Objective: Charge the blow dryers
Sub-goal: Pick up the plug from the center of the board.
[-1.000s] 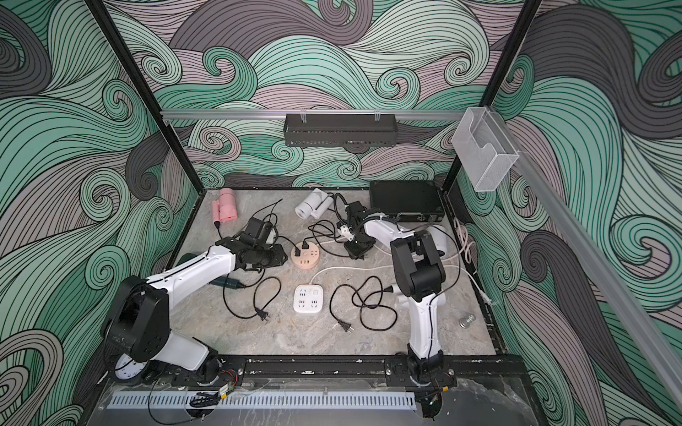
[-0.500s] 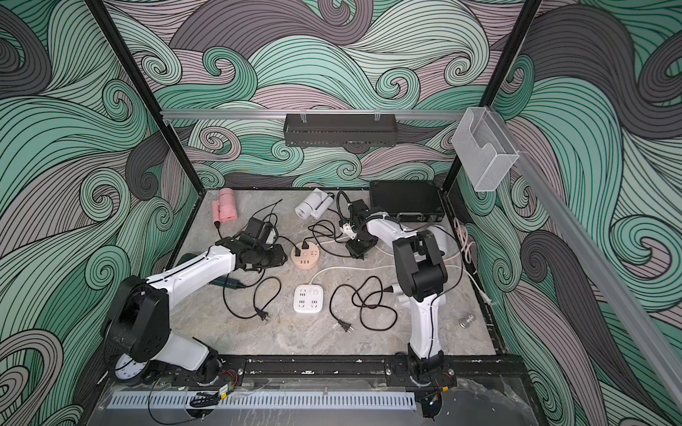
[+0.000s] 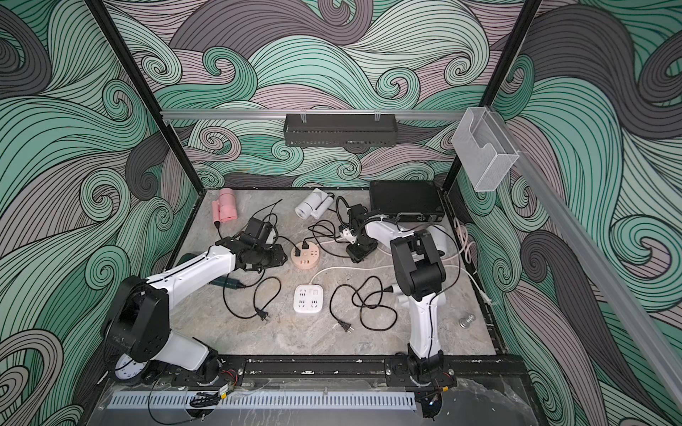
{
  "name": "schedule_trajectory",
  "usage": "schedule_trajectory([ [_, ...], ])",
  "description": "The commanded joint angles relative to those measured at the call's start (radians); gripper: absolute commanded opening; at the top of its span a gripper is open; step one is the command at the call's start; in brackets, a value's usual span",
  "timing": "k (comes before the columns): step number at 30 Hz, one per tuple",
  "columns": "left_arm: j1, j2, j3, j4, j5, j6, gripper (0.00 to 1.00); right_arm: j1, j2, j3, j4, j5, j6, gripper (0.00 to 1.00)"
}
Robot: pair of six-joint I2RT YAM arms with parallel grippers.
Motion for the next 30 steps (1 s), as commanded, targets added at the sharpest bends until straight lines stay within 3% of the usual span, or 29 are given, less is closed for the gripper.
schedule_trajectory([
  [1, 0.009, 0.004, 0.003, -0.004, 0.002, -0.005, 0.41, 0.016, 0.011, -0.011, -0.031, 0.032, -0.019, 0.53],
  [14, 0.041, -0.025, -0.010, -0.016, -0.006, 0.010, 0.41, 0.030, 0.019, -0.004, -0.038, 0.110, 0.001, 0.36],
  [22, 0.058, -0.046, 0.025, -0.019, 0.043, -0.012, 0.41, 0.020, -0.057, -0.043, -0.022, 0.056, 0.060, 0.26],
  [30, 0.061, -0.046, 0.101, -0.082, 0.058, -0.028, 0.40, -0.038, -0.156, -0.116, -0.014, -0.019, 0.198, 0.25],
])
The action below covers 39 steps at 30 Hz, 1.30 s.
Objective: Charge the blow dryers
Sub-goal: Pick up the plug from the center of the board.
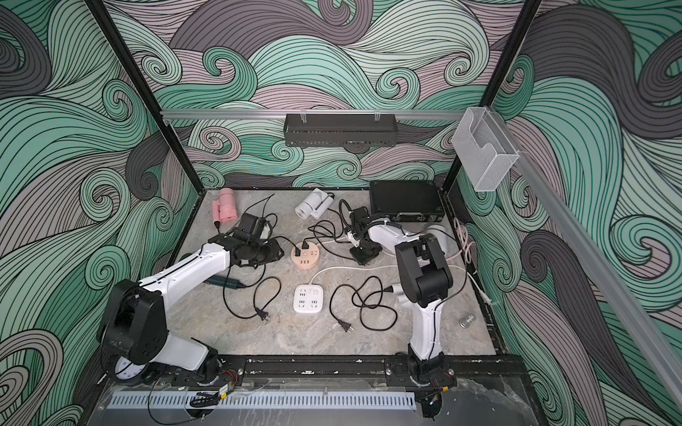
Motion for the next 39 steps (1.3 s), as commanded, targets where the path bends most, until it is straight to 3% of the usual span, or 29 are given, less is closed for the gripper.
schedule_trajectory([
  [1, 0.009, -0.025, 0.063, -0.053, 0.027, -0.020, 0.40, -0.032, -0.069, -0.023, -0.007, -0.064, 0.091, 0.25],
  [7, 0.007, -0.028, 0.089, -0.061, 0.113, -0.074, 0.40, -0.079, -0.144, -0.040, -0.002, -0.229, 0.173, 0.25],
  [13, -0.004, -0.014, 0.144, -0.092, 0.180, -0.100, 0.39, -0.133, -0.221, -0.092, 0.023, -0.299, 0.250, 0.26],
  [19, -0.007, 0.013, 0.205, -0.118, 0.158, -0.097, 0.39, -0.213, -0.217, -0.119, 0.047, -0.298, 0.301, 0.26],
  [27, -0.008, 0.080, 0.254, -0.155, 0.132, -0.084, 0.39, -0.218, -0.334, -0.177, 0.063, -0.177, 0.319, 0.27],
  [34, -0.042, 0.104, 0.333, -0.150, 0.198, -0.053, 0.39, -0.220, -0.475, -0.212, 0.154, -0.331, 0.375, 0.28],
  [39, -0.100, 0.140, 0.402, -0.079, 0.351, -0.096, 0.42, -0.217, -0.494, -0.226, 0.266, -0.472, 0.426, 0.28],
])
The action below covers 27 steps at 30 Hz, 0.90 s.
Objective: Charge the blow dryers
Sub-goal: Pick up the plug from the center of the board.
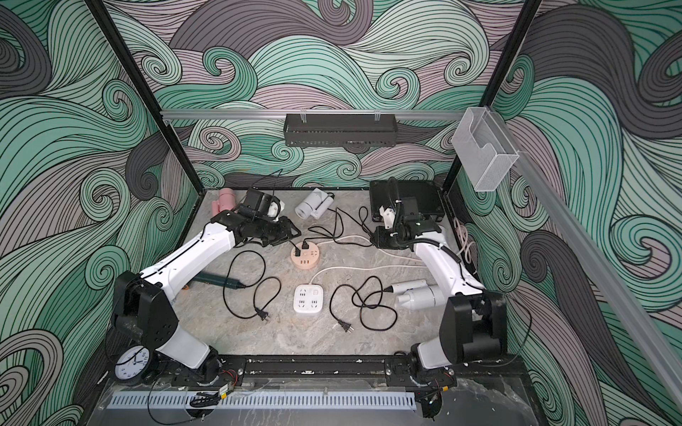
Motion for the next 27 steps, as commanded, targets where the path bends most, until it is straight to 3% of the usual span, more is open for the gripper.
schedule_trajectory([
  [1, -0.046, 0.049, 0.075, 0.048, 0.129, -0.018, 0.43, 0.005, 0.006, -0.023, 0.096, -0.126, 0.051, 0.28],
  [12, -0.152, 0.273, 0.272, 0.105, 0.208, -0.109, 0.45, 0.071, 0.000, -0.119, 0.275, -0.318, 0.040, 0.29],
  [18, -0.161, 0.329, 0.291, 0.137, 0.193, -0.128, 0.39, 0.085, 0.009, -0.123, 0.276, -0.360, 0.020, 0.29],
  [27, -0.159, 0.336, 0.290, 0.185, 0.211, -0.139, 0.38, 0.093, 0.024, -0.129, 0.267, -0.381, -0.004, 0.29],
])
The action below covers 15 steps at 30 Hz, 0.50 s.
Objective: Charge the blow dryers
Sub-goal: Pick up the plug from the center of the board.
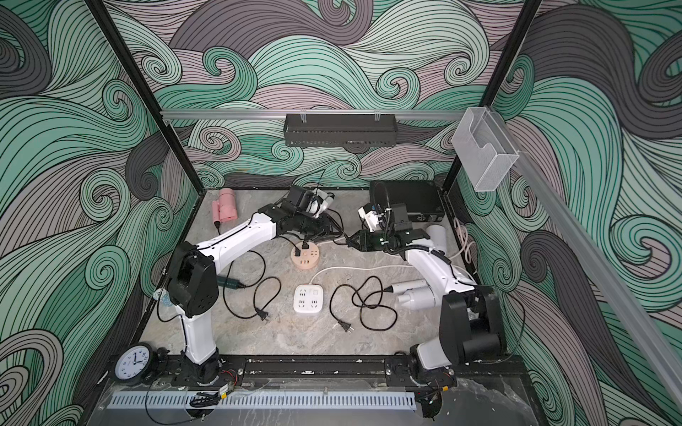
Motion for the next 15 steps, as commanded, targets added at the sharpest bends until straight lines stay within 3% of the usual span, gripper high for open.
schedule_trajectory([
  [1, -0.003, -0.006, 0.033, 0.039, 0.016, -0.003, 0.38, 0.010, 0.016, -0.010, 0.008, -0.027, -0.025, 0.29],
  [9, 0.027, -0.072, -0.033, 0.046, 0.004, 0.022, 0.42, 0.013, 0.044, 0.004, -0.002, -0.043, -0.033, 0.29],
  [15, 0.029, -0.045, -0.020, 0.077, 0.046, 0.003, 0.42, 0.018, 0.043, 0.010, 0.005, -0.059, -0.029, 0.29],
])
